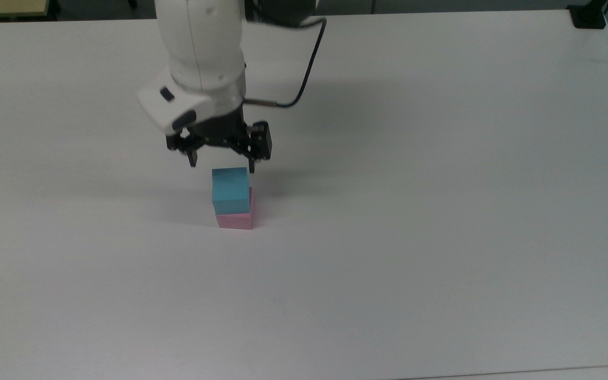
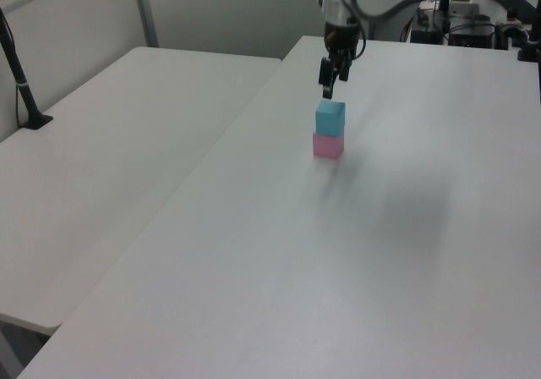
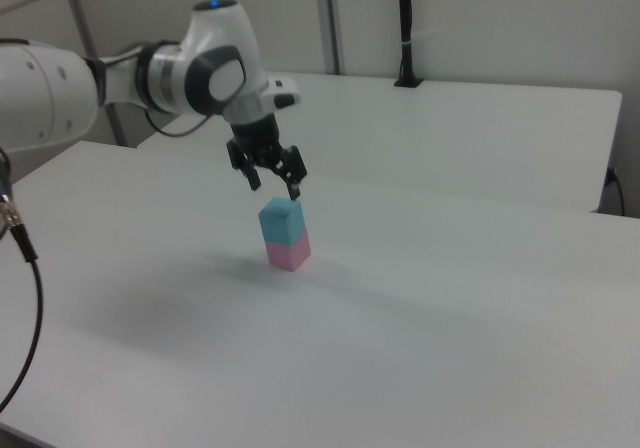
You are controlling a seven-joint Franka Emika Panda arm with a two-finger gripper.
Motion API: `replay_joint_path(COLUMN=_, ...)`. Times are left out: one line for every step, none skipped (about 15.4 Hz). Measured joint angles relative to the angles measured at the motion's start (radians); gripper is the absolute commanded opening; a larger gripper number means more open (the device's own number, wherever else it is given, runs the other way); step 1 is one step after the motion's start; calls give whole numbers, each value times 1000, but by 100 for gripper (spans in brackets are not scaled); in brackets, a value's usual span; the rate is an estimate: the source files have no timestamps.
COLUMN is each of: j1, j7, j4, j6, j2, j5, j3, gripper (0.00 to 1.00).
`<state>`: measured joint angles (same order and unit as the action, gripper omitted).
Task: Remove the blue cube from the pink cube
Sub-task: 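Lower the open gripper down onto the light-blue cube atop the pink cube, then close the gripper on the light-blue cube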
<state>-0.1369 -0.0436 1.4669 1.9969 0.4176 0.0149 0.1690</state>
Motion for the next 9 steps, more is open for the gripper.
replay_joint_path(j1=-1, j7=4, j4=-1, j6=16, j2=22, j5=-5, j3=0, gripper=100)
replay_joint_path(j1=-5, j7=12, j4=-2, j6=26, j2=41, j5=-6, j3=0, gripper=100)
replay_joint_path(j1=-10, j7=18, j4=-2, j6=30, j2=56, j5=-6, j3=-1, gripper=100)
replay_joint_path(j1=-15, j7=22, j4=-3, j6=31, j2=67, j5=-8, j3=-1, gripper=97)
replay_joint_path(j1=-21, j7=28, j4=-3, j6=31, j2=73, j5=-13, j3=-1, gripper=79)
replay_joint_path(j1=-25, j7=37, j4=-3, j6=31, j2=77, j5=-16, j3=-1, gripper=60)
replay_joint_path(j1=-26, j7=43, j4=-3, j6=31, j2=80, j5=-18, j3=-1, gripper=42)
replay_joint_path(j1=-25, j7=55, j4=-3, j6=31, j2=81, j5=-19, j3=-1, gripper=27)
replay_joint_path(j1=-24, j7=75, j4=-4, j6=31, j2=81, j5=-19, j3=-1, gripper=18)
